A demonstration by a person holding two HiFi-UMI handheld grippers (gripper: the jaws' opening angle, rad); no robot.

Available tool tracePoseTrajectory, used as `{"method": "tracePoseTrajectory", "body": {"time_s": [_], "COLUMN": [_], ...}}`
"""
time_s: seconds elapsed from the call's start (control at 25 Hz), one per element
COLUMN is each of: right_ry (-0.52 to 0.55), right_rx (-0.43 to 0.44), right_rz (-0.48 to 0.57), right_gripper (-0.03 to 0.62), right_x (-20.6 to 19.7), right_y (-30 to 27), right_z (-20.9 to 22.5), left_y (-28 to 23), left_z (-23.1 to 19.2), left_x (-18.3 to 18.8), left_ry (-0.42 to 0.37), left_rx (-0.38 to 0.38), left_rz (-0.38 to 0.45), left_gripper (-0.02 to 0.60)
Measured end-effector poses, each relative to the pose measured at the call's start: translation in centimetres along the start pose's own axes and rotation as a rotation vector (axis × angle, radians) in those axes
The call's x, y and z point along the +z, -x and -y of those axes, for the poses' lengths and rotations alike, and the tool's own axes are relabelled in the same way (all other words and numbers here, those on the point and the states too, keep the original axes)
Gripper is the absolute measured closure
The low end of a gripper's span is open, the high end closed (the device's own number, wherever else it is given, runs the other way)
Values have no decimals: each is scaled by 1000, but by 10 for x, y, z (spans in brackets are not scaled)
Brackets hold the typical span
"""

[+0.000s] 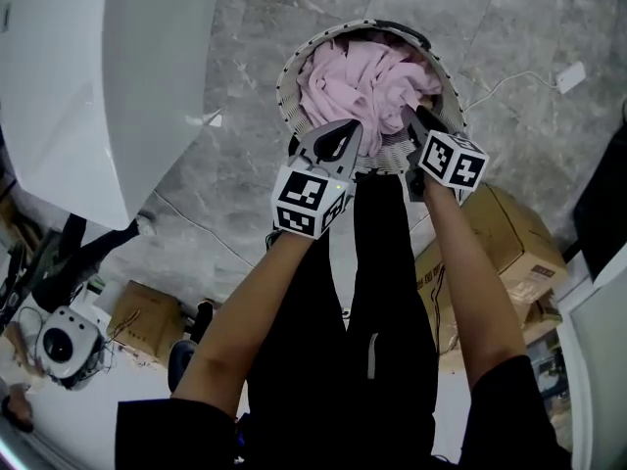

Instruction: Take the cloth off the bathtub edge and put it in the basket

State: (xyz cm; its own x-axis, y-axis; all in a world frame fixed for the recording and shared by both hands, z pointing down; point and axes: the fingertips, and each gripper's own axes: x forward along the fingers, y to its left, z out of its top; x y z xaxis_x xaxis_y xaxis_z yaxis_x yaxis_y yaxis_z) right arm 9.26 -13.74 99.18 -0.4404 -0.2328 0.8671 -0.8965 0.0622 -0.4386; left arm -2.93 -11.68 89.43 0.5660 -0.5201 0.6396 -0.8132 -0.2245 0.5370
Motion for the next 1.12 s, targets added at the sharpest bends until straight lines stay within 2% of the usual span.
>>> {"method": "tracePoseTrajectory", "body": {"time_s": [0.28, 0.48, 0.72, 0.84, 1.0, 1.12], "right_ry": [142, 235, 364, 414, 453, 489], "right_rx": [20, 35, 83, 104, 135, 170], "right_rz": [-19, 58, 186, 235, 309, 392], "right_gripper": [445, 445, 445, 445, 445, 445], "right_x": [9, 53, 87, 92, 98, 111], "right_y": [20, 52, 136, 186, 274, 344], "right_z": [-28, -58, -102, -124, -162, -191], "left_y": [28, 37, 74, 102, 148, 187], "left_z": [-22, -12, 48, 74, 127, 168], "left_x": [24, 56, 98, 118, 146, 180], "left_ry": [25, 28, -15, -13, -43, -44], "left_rx": [62, 81, 88, 107, 112, 110], "left_rz": [52, 91, 156, 189, 209, 279], "left_gripper": [565, 566, 566, 566, 566, 566]}}
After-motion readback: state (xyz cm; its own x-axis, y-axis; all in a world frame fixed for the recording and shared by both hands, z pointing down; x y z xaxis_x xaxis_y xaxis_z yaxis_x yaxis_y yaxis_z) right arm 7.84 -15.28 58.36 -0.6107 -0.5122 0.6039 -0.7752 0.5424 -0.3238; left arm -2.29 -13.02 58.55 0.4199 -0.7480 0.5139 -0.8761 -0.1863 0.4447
